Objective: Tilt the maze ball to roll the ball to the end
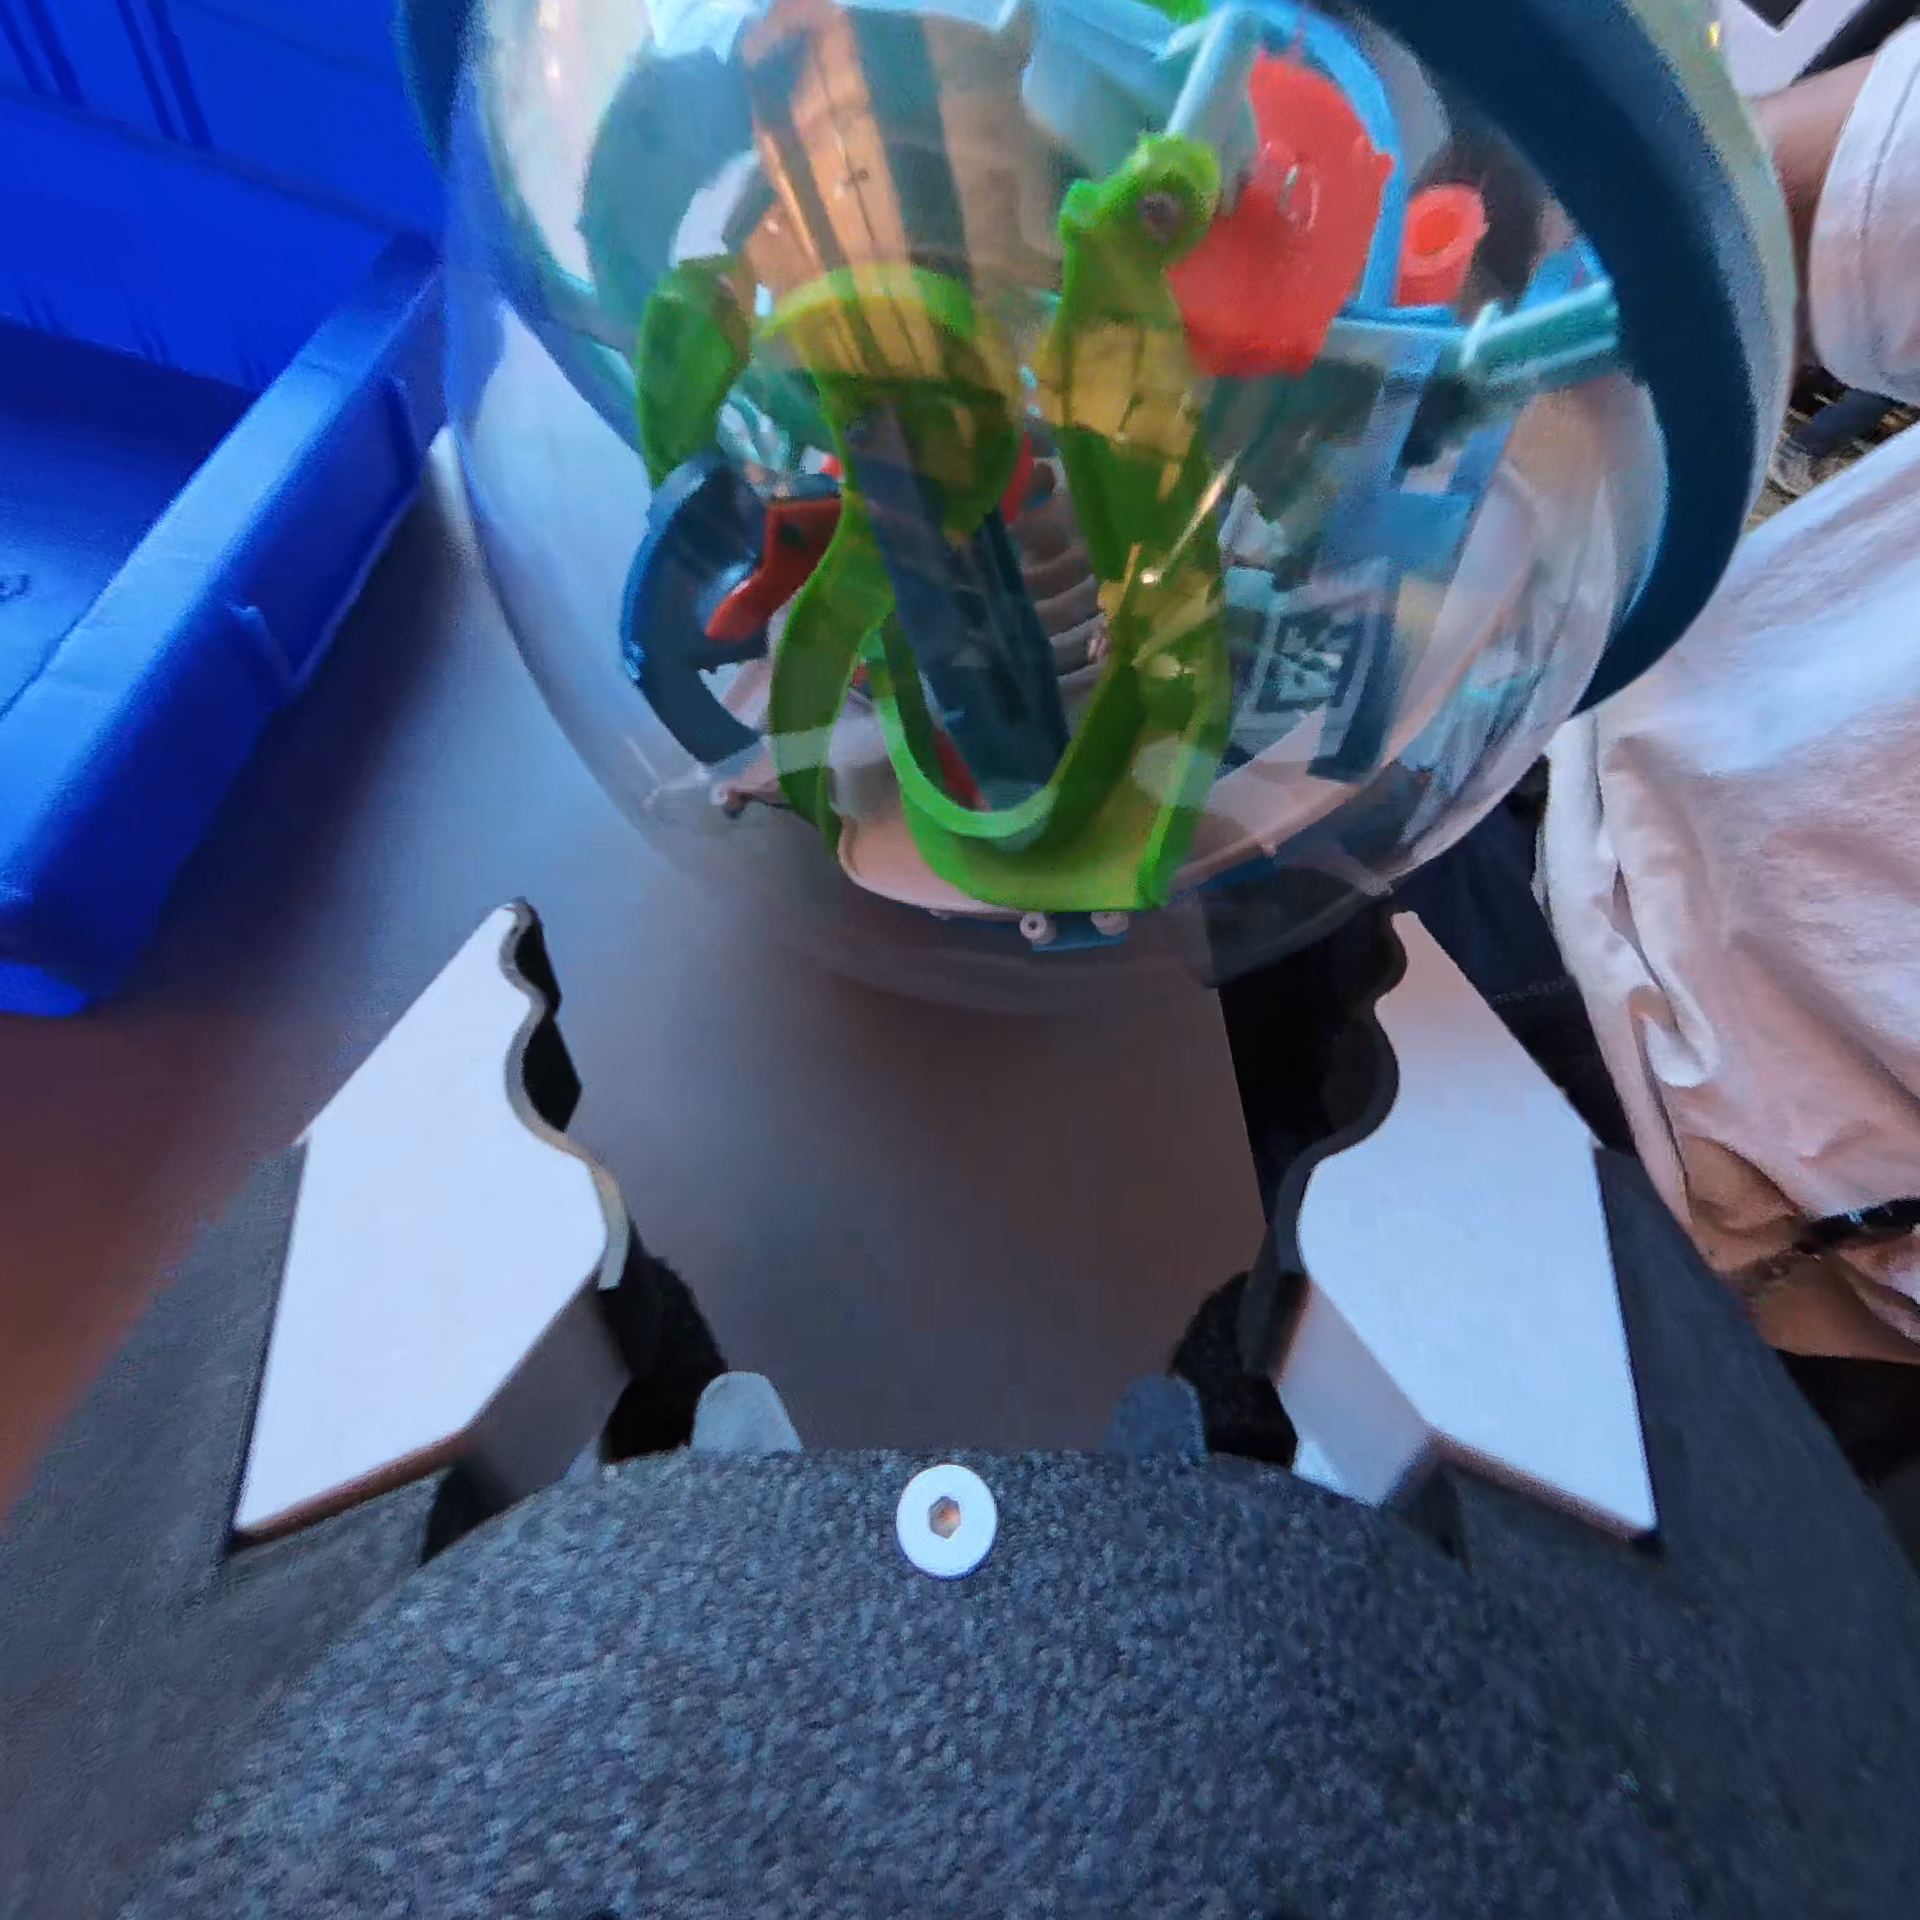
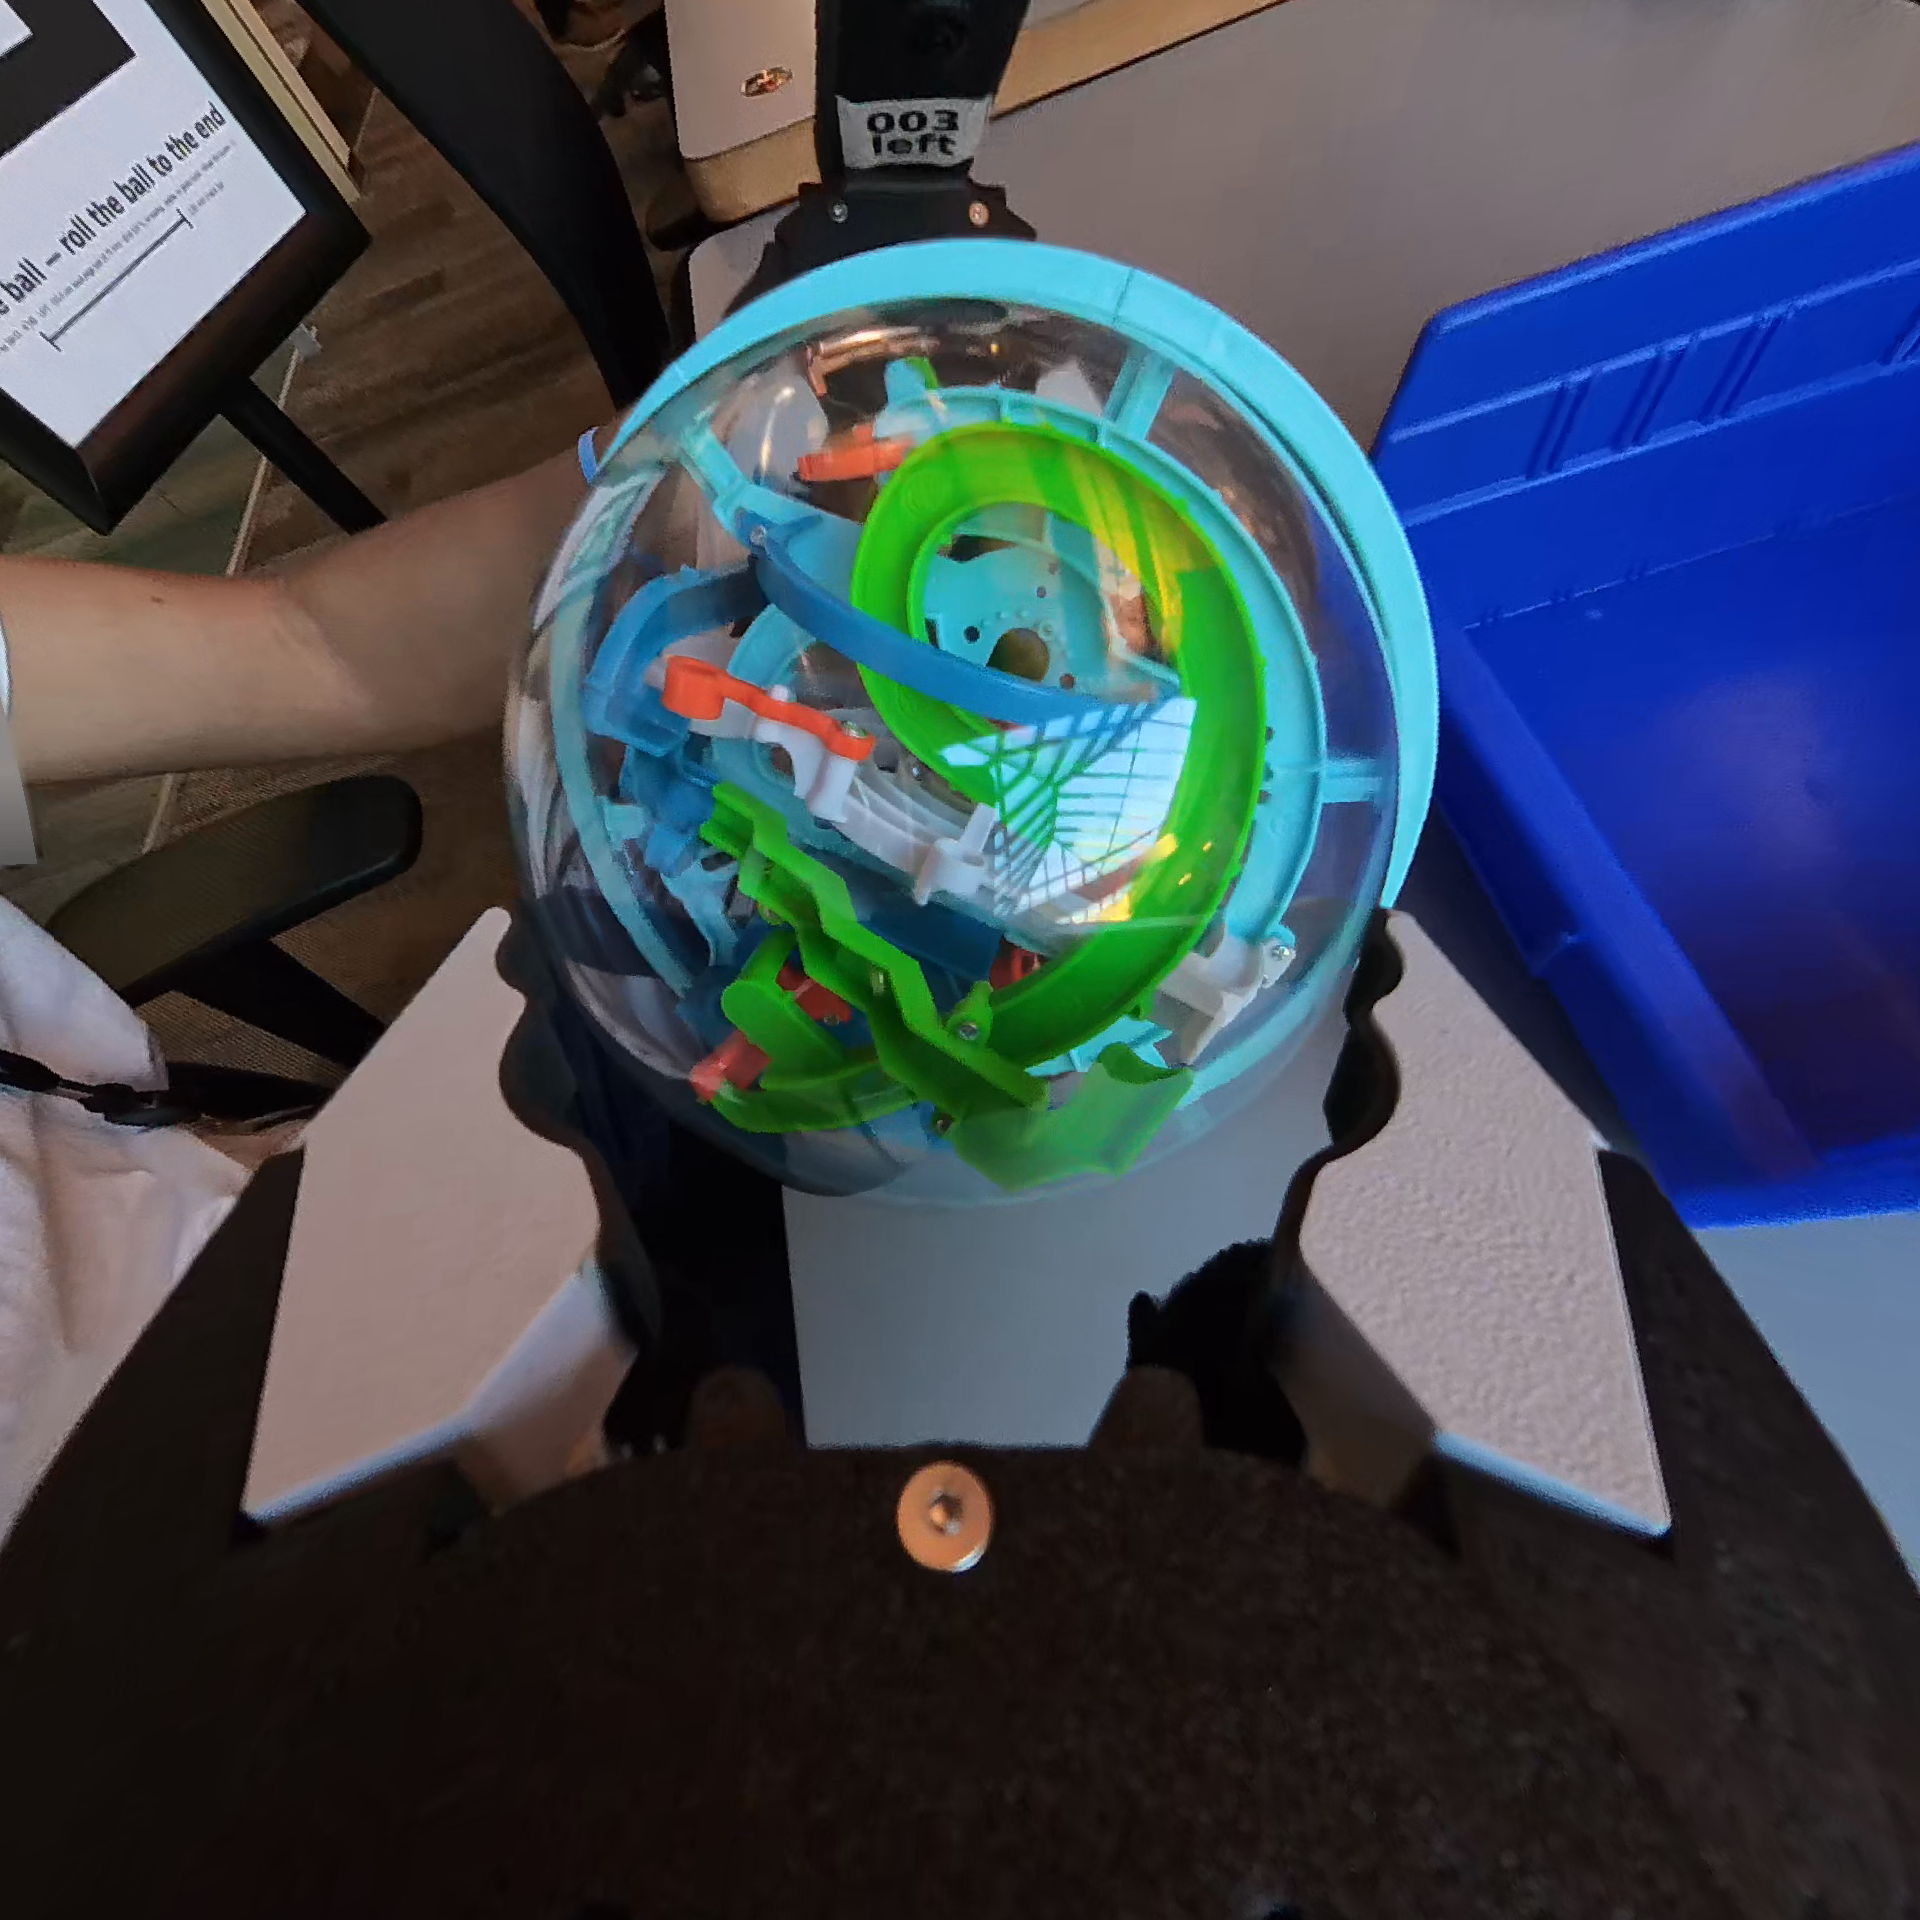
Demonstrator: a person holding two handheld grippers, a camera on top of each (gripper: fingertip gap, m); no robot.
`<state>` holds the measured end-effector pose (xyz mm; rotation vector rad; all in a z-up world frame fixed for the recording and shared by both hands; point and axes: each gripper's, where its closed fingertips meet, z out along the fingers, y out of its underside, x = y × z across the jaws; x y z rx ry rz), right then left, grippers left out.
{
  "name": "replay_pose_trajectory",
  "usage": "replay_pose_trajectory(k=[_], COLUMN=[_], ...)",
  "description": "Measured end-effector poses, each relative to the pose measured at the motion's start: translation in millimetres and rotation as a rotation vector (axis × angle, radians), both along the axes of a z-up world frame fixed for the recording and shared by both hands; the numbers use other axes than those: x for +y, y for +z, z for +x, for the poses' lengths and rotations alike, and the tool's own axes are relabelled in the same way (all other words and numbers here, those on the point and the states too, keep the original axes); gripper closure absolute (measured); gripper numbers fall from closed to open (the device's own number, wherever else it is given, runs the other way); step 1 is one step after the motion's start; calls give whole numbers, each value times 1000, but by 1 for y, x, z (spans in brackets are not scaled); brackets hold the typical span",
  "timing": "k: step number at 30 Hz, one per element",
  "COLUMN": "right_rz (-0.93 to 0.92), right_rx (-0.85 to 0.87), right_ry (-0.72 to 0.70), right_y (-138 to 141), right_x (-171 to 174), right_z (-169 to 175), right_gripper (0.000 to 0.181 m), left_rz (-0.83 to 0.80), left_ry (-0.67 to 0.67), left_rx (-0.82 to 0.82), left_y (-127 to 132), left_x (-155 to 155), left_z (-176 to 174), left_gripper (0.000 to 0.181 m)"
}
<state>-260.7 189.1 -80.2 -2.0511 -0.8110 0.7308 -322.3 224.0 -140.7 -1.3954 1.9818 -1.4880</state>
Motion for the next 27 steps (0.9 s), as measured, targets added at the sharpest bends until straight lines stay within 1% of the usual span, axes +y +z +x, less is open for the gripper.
replay_pose_trajectory(k=[4,7,15,18,24,27], right_rz=[54,103,77,55,52,60], right_rx=[28,88,107,139,189,175], right_ry=[-1,-17,-15,-25,-35,-33], right_y=[8,14,13,13,13,10], right_x=[8,14,16,19,22,20], right_z=[-3,-4,0,4,7,9], right_gripper=[34,33,34,33,33,30], left_rz=[21,39,90,151,137,125], left_ry=[-64,-63,26,78,41,47], left_rx=[39,83,105,105,98,93], left_y=[-7,-15,-22,-27,-25,-24], left_x=[-10,-12,-9,-4,-15,-17], left_z=[-4,-3,2,11,21,24], left_gripper=[57,61,47,42,35,36])
